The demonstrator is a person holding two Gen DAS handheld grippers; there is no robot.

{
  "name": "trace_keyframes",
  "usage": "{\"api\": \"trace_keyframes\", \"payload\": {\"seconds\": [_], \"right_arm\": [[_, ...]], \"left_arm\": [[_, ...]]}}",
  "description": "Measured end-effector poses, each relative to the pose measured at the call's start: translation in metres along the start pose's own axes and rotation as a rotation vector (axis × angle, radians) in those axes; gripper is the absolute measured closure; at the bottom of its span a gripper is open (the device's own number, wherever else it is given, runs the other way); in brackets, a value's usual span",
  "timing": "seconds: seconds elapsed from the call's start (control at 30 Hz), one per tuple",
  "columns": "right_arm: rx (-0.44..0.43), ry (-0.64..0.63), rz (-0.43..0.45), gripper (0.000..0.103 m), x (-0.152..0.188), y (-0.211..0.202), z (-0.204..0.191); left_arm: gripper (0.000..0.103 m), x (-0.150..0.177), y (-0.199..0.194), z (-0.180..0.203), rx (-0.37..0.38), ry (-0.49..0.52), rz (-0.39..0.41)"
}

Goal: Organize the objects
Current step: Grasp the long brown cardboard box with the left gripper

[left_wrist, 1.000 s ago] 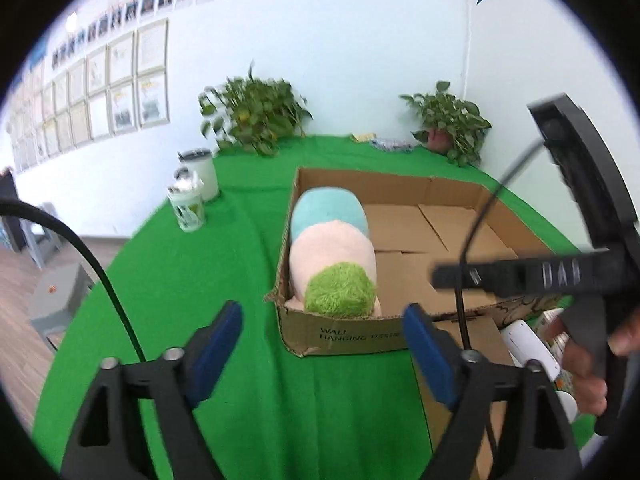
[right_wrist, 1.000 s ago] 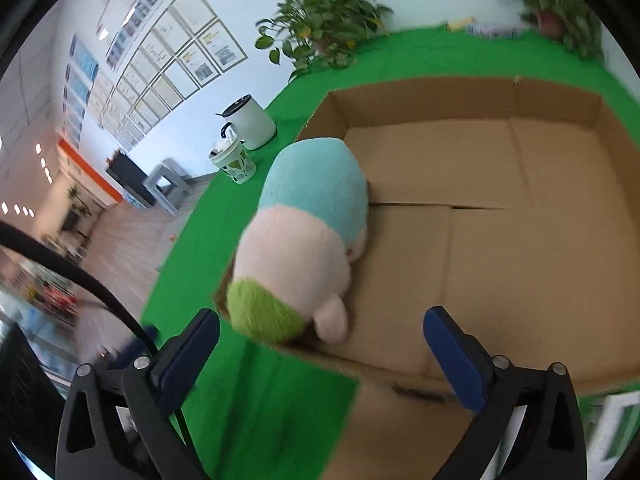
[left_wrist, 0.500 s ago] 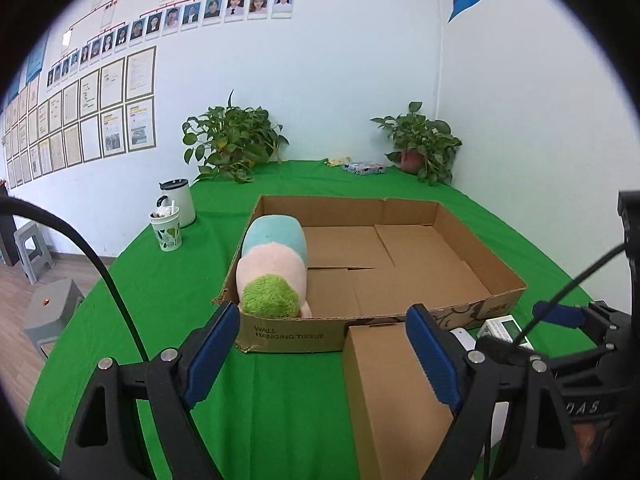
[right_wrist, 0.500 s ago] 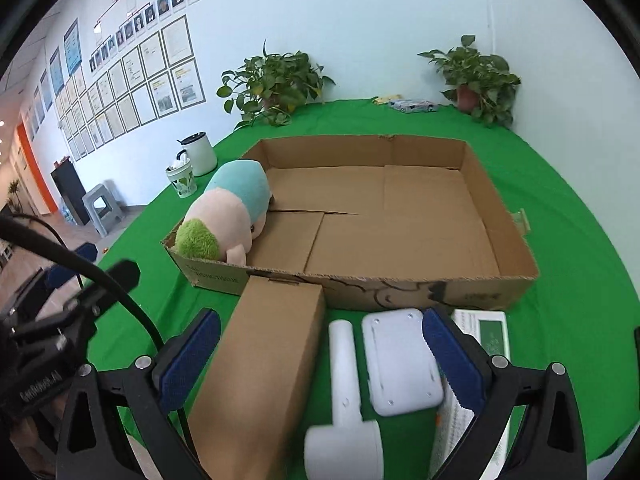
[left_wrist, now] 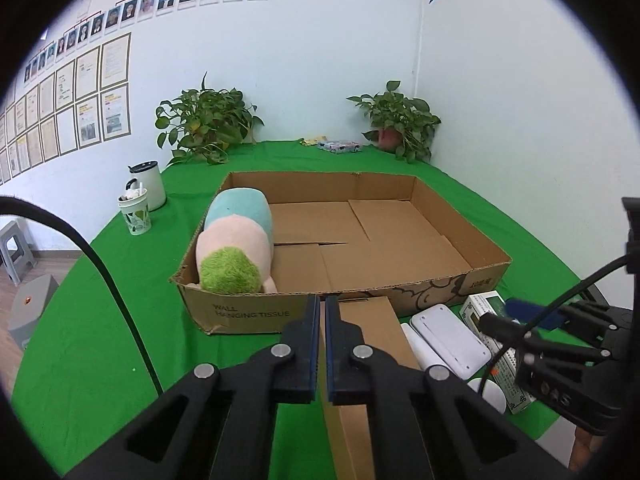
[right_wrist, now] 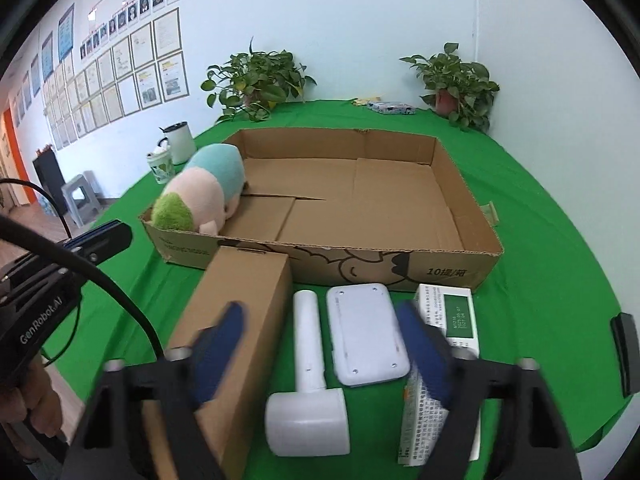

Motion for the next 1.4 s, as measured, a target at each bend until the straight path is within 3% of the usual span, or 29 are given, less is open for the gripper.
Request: {"api": "trace_keyframes", "payload": {"seconds": [0.03,0.1,0.13,0.17,0.23,0.27,0.3,0.43,0.73,1.2,1.4], "right_arm": [[0.004,0.000,-0.009,0.085,0.002,0.003,0.001],[0.013,0.003,-0.007,0.090,0.004,0.009,0.005],[0.028,0.005,-0.010,0.090,0.005,0.011,0.008],[0.043,0.012,-0.013,0.088,0.006,0.013,0.011],[0.114,0.011,-0.028,0.062,0.007,0.018,0.020],[0.131,0.001,-0.022,0.017,0.007,0.019,0.023],[0.136,-0.004,-0.001,0.002,0.006,0.019,0.024],[0.143,0.000,-0.013,0.001,0.008,0.027,0.032],[0.051,-0.013,-0.012,0.001,0.012,0.038,0.023],[-0.020,-0.024,0.010,0.001,0.012,0.037,0.013],[-0.132,-0.045,0.013,0.001,0.018,0.027,-0.006]], "left_arm": [[0.101,0.001,0.002,0.001,-0.003,0.004,0.001],[0.099,0.001,0.006,0.002,-0.034,0.014,0.010],[0.086,0.000,0.008,0.001,-0.049,0.018,0.014],[0.056,0.000,0.011,0.001,-0.052,0.020,0.011],[0.011,-0.001,0.014,0.000,-0.029,-0.004,-0.003],[0.011,-0.002,0.014,-0.002,-0.009,-0.031,-0.002],[0.011,-0.002,0.016,-0.004,0.007,-0.052,-0.015],[0.011,0.000,0.025,-0.011,-0.006,-0.071,-0.064],[0.011,0.010,0.031,-0.001,0.075,-0.072,-0.124],[0.011,0.015,0.025,-0.006,0.100,-0.079,-0.158],[0.011,0.029,0.009,-0.024,0.116,-0.096,-0.221]]}}
Point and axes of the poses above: each gripper's, at about its wrist camera, not at the fingertips, and y roughly the way its jaws point, z to its right, x to its underside, the point moved 7 cm from there along y, roughly the way its jaws point, and after that the axes turned 12 degrees about -y, right-handed, at the moved point
